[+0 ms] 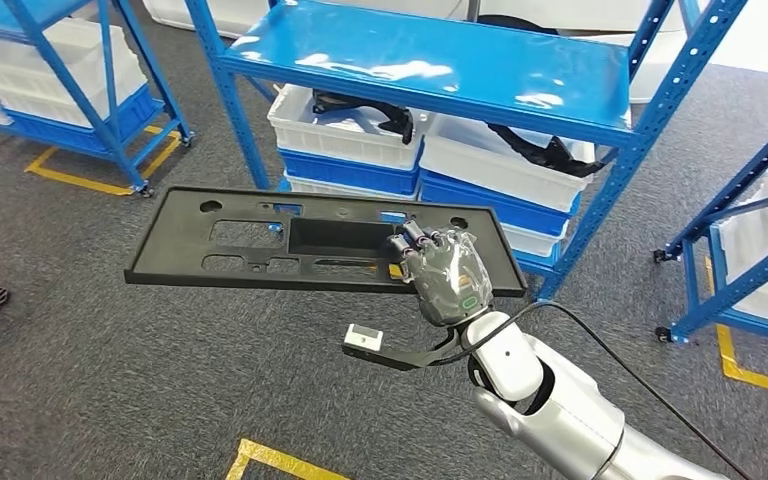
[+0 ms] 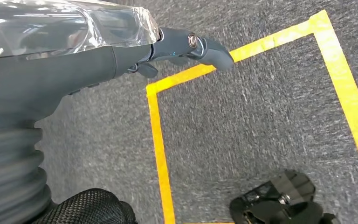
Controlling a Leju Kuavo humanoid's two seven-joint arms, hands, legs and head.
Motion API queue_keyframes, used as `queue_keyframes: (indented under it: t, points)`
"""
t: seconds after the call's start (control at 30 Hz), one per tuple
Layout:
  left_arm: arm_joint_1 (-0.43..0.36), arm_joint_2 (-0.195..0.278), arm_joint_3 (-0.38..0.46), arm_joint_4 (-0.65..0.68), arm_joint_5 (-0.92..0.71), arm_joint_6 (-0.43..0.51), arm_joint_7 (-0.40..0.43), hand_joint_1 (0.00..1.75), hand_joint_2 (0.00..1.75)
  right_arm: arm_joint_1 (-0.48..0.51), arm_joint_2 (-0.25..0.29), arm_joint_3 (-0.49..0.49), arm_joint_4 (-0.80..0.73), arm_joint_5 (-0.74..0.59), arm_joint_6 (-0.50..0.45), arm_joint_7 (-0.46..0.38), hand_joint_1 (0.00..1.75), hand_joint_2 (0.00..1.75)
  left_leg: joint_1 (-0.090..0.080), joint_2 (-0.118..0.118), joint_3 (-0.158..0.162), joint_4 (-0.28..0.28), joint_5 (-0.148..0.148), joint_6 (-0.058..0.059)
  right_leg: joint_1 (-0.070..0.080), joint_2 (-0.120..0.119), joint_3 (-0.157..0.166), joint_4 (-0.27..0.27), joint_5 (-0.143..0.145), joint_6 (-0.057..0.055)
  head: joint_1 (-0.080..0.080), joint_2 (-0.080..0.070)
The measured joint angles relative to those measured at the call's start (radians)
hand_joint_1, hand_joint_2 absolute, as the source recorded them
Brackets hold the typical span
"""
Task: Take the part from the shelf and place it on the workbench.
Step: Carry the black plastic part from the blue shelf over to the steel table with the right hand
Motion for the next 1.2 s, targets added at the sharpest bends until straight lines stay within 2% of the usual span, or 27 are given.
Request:
queue_keyframes:
  t: [0.03,0.07,0.1,0.13,0.2,0.23,0.27,0.3,0.33,0.4,0.47,0.5,0.53,0.57,0.6,0.63,0.7,0.77,0.83,0.9,0.97,1.0,1.03,1.07,1.1,1.13,1.2]
  points:
    - [0.000,-0.001,0.000,0.000,0.000,0.000,0.000,0.00,1.75,0.002,0.000,0.000,0.000,0.000,0.000,-0.001,1.75,1.75,0.000,-0.012,-0.001,0.001,0.000,0.000,0.000,0.002,-0.018,0.035,-0.004,0.001,0.000,0.000]
    - [0.001,-0.001,0.000,0.000,0.000,0.000,0.001,0.00,1.75,0.004,-0.001,0.000,0.000,0.000,0.000,-0.001,1.75,1.75,0.001,-0.025,-0.001,0.002,0.001,0.000,-0.001,0.003,-0.017,0.030,0.012,0.001,0.000,0.000]
    - [0.001,-0.001,0.000,0.000,0.000,0.000,0.001,0.00,1.75,0.004,-0.001,0.000,0.000,-0.001,0.000,-0.002,1.75,1.75,0.002,-0.037,-0.001,0.004,0.001,-0.001,-0.002,0.006,0.002,-0.014,0.044,0.002,0.000,0.000]
    - [0.001,-0.001,0.000,0.000,0.000,0.000,0.001,0.00,1.75,0.003,-0.001,0.000,0.000,-0.001,0.000,-0.003,1.75,1.75,0.004,-0.050,-0.001,0.008,0.000,-0.003,-0.005,0.017,0.035,-0.084,0.083,0.003,0.000,0.000]
    - [-0.002,-0.001,0.000,0.000,-0.001,0.000,0.002,0.00,1.75,0.001,-0.001,0.000,0.001,-0.002,0.000,-0.004,1.75,1.75,0.004,-0.073,-0.011,0.018,-0.003,-0.013,-0.012,0.058,0.089,-0.204,0.128,0.003,0.000,0.000]
    - [-0.003,-0.001,0.000,0.000,-0.001,0.000,0.002,0.00,1.75,0.002,-0.001,0.000,0.001,-0.002,0.000,-0.005,1.75,1.75,0.004,-0.083,-0.017,0.022,-0.003,-0.020,-0.013,0.072,0.100,-0.230,0.133,0.002,-0.001,0.000]
    - [-0.003,-0.001,0.000,0.000,-0.001,0.000,0.002,0.00,1.75,0.002,-0.001,0.000,0.001,-0.003,-0.001,-0.005,1.75,1.75,0.005,-0.093,-0.023,0.024,0.000,-0.026,-0.011,0.076,0.100,-0.236,0.131,-0.001,-0.001,0.000]
    - [-0.002,0.000,0.000,0.000,-0.001,0.001,0.002,0.00,1.75,0.002,0.000,0.000,0.001,-0.003,-0.001,-0.005,1.75,1.75,0.008,-0.102,-0.027,0.023,0.003,-0.032,-0.010,0.065,0.098,-0.236,0.133,-0.007,-0.002,0.000]
    - [-0.001,0.000,0.000,0.000,-0.002,0.001,0.002,0.00,1.75,0.001,0.000,0.000,0.002,-0.003,-0.001,-0.005,1.75,1.75,0.009,-0.100,-0.032,0.026,0.002,-0.037,-0.009,0.054,0.098,-0.237,0.135,-0.013,-0.001,0.000]
    - [-0.001,0.001,0.000,0.000,-0.002,0.002,0.002,0.00,1.75,-0.002,0.001,0.000,0.002,-0.003,-0.001,-0.006,1.75,1.75,0.009,-0.061,-0.059,0.078,-0.028,-0.048,-0.012,0.031,0.098,-0.240,0.138,-0.024,-0.005,0.000]
    - [-0.004,0.002,0.000,0.000,-0.004,0.002,0.002,0.00,1.75,-0.003,0.001,0.000,0.002,-0.004,-0.001,-0.006,1.75,1.75,0.010,-0.014,-0.120,0.207,-0.088,-0.059,-0.011,0.008,0.099,-0.240,0.137,-0.030,-0.009,0.000]
    - [-0.004,0.002,0.000,0.000,-0.004,0.002,0.002,0.00,1.75,-0.003,0.001,0.000,0.002,-0.004,-0.001,-0.006,1.75,1.75,0.012,-0.005,-0.152,0.275,-0.112,-0.063,-0.010,-0.003,0.098,-0.240,0.137,-0.031,-0.009,0.000]
    - [-0.003,0.002,0.000,0.000,-0.004,0.002,0.002,0.00,1.75,-0.003,0.000,0.000,0.002,-0.004,-0.001,-0.006,1.75,1.75,0.013,-0.001,-0.174,0.318,-0.123,-0.065,-0.009,-0.015,0.098,-0.240,0.136,-0.032,-0.009,0.000]
    - [-0.002,0.002,0.000,0.000,-0.004,0.002,0.002,0.00,1.75,-0.002,0.000,0.000,0.002,-0.005,-0.001,-0.006,1.75,1.75,0.014,0.001,-0.176,0.323,-0.115,-0.065,-0.008,-0.026,0.098,-0.240,0.136,-0.032,-0.009,0.000]
    - [-0.001,0.002,0.000,0.000,-0.003,0.002,0.002,0.00,1.75,-0.003,0.000,0.000,0.002,-0.005,-0.001,-0.007,1.75,1.75,0.014,0.004,-0.156,0.283,-0.091,-0.062,-0.008,-0.037,0.099,-0.240,0.135,-0.031,-0.009,0.000]
    - [-0.001,0.002,0.000,0.000,-0.003,0.002,0.002,0.00,1.75,-0.003,0.000,0.000,0.002,-0.006,-0.001,-0.007,1.75,1.75,0.012,0.013,-0.120,0.213,-0.059,-0.057,-0.007,-0.047,0.101,-0.240,0.134,-0.031,-0.009,0.000]
    - [-0.002,0.002,0.000,0.000,-0.004,0.002,0.003,0.00,1.75,-0.004,0.001,0.000,0.002,-0.006,-0.001,-0.006,1.75,1.75,0.002,0.049,-0.049,0.072,-0.014,-0.043,-0.003,-0.064,0.104,-0.240,0.131,-0.026,-0.009,0.000]
    - [0.000,0.002,0.000,0.000,-0.004,0.002,0.003,0.00,1.75,-0.005,0.001,0.000,0.002,-0.006,0.000,-0.005,1.75,1.75,-0.009,0.066,-0.027,0.022,-0.006,-0.032,0.000,-0.079,0.106,-0.242,0.128,-0.018,-0.009,0.000]
    - [0.003,0.002,0.000,0.000,-0.004,0.002,0.004,0.00,1.75,-0.006,0.001,0.000,0.001,-0.006,0.000,-0.005,1.75,1.75,-0.009,0.047,-0.027,0.017,-0.001,-0.022,-0.001,-0.088,0.110,-0.245,0.125,-0.007,-0.009,0.000]
    - [0.002,0.001,0.000,0.000,-0.004,0.001,0.004,0.00,1.75,-0.006,0.001,0.000,0.001,-0.006,0.001,-0.003,1.75,1.75,-0.002,0.027,-0.019,0.006,0.008,-0.011,-0.002,-0.059,0.101,-0.213,0.098,0.001,-0.008,0.000]
    - [0.000,0.001,0.000,0.000,-0.004,0.001,0.003,0.00,1.75,-0.005,0.000,0.000,0.000,-0.006,0.001,-0.002,1.75,1.75,0.001,0.008,-0.015,0.002,0.012,-0.004,-0.003,-0.014,0.052,-0.102,0.037,0.003,-0.006,0.000]
    - [0.000,0.000,0.000,0.000,-0.004,0.001,0.003,0.00,1.75,-0.004,0.000,0.000,0.000,-0.006,0.002,-0.002,1.75,1.75,0.001,-0.002,-0.015,0.003,0.012,-0.003,-0.002,-0.003,0.018,-0.032,0.008,0.003,-0.006,0.000]
    - [0.000,0.000,0.000,0.000,-0.004,0.001,0.003,0.00,1.75,-0.001,-0.001,0.000,0.001,-0.006,0.002,-0.002,1.75,1.75,0.001,-0.014,-0.015,0.004,0.012,-0.002,-0.002,0.001,-0.008,0.018,-0.005,0.003,-0.005,0.000]
    - [0.000,0.000,0.000,0.000,-0.004,0.001,0.003,0.00,1.75,0.001,-0.001,0.000,0.001,-0.006,0.002,-0.001,1.75,1.75,0.001,-0.026,-0.015,0.004,0.011,-0.002,-0.002,0.003,-0.020,0.034,0.002,0.004,-0.005,0.000]
    - [0.000,0.000,0.000,0.000,-0.004,0.001,0.003,0.00,1.75,0.002,-0.002,0.000,0.001,-0.006,0.002,-0.001,1.75,1.75,0.002,-0.040,-0.015,0.005,0.011,-0.002,-0.003,0.005,-0.012,0.009,0.027,0.004,-0.005,0.000]
    - [0.000,0.000,0.000,0.000,-0.004,0.001,0.003,0.00,1.75,0.003,-0.002,0.000,0.002,-0.006,0.002,-0.001,1.75,1.75,0.003,-0.053,-0.014,0.007,0.011,-0.003,-0.004,0.011,0.013,-0.051,0.066,0.004,-0.005,0.000]
    - [-0.001,0.000,0.000,0.000,-0.005,0.001,0.003,0.00,1.75,0.002,-0.002,0.000,0.002,-0.006,0.002,-0.001,1.75,1.75,0.005,-0.077,-0.018,0.015,0.008,-0.010,-0.010,0.047,0.071,-0.184,0.125,0.004,-0.005,0.000]
